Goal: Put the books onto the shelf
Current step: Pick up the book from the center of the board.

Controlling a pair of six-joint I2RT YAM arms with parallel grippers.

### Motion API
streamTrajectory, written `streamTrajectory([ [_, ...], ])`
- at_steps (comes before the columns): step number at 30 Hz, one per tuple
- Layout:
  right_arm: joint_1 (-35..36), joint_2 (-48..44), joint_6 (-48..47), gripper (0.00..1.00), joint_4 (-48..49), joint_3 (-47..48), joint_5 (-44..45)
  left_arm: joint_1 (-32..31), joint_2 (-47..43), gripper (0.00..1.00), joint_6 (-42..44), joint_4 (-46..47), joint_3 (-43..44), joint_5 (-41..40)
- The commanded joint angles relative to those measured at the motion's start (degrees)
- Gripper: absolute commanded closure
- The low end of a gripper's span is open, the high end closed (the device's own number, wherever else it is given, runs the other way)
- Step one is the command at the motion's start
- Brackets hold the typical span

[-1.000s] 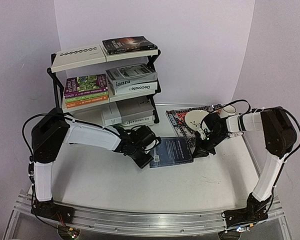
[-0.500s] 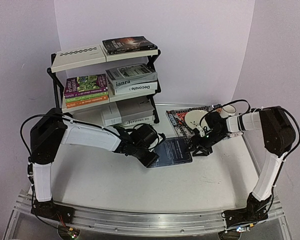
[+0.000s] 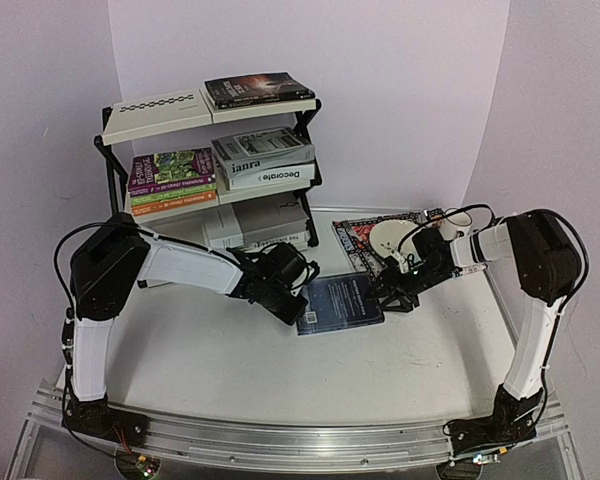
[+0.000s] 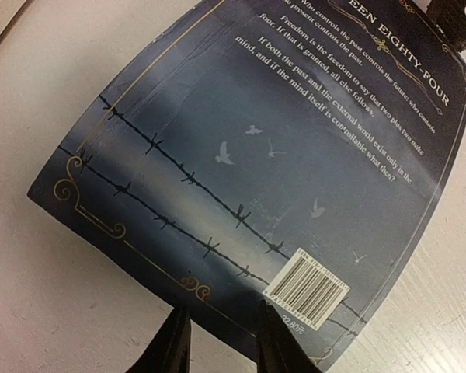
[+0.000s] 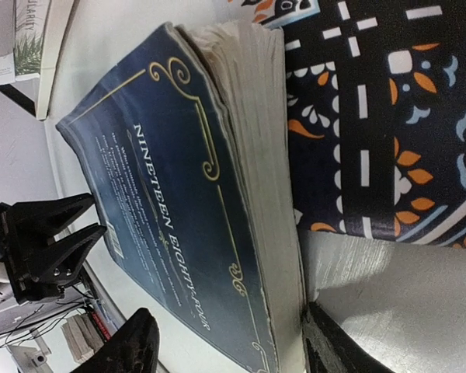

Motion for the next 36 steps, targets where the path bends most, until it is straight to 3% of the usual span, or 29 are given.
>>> streamTrajectory([
  [1,-0.22,3.97,0.16,0.41,0.15,-0.77,-1.94,0.21,4.4,0.75,0.26,1.16,2.07,3.8],
  [4,-0.35,2.63,0.97,0.55,0.78,-0.95,-3.55,0.21,5.2,0.79,0.42,1.39,2.48,4.4],
  [8,-0.36,-0.52,3.22,0.88,1.49,-0.83,-5.16,0.21,5.34,0.81,0.47,1.54,2.57,4.09],
  [10,-0.42,-1.68,4.52,0.99,1.72,-0.19,-6.59,0.21,5.01,0.81,0.66,1.67,2.46,3.97],
  [16,-0.42,-5.09,7.1,1.0,1.58,1.37,-7.47,0.22,1.78,0.78,1.18,2.67,0.96,1.87],
  [20,-0.45,-5.38,7.98,1.0,0.49,2.71,-7.1,-0.43,-3.42,0.5,1.37,2.76,-0.81,-2.65],
  [26,-0.43,-4.53,10.78,1.0,-1.25,4.84,-6.19,-4.83,-12.21,0.27,4.25,2.61,-2.59,-11.98],
  [30,-0.43,-6.26,14.83,1.0,-2.07,5.65,-5.94,-9.26,-14.7,0.01,10.01,2.91,-2.84,-14.83],
  [36,-0.3,-9.08,20.11,1.0,-3.17,5.38,-6.19,-12.43,-11.98,0.0,21.46,6.44,-3.62,-17.68],
])
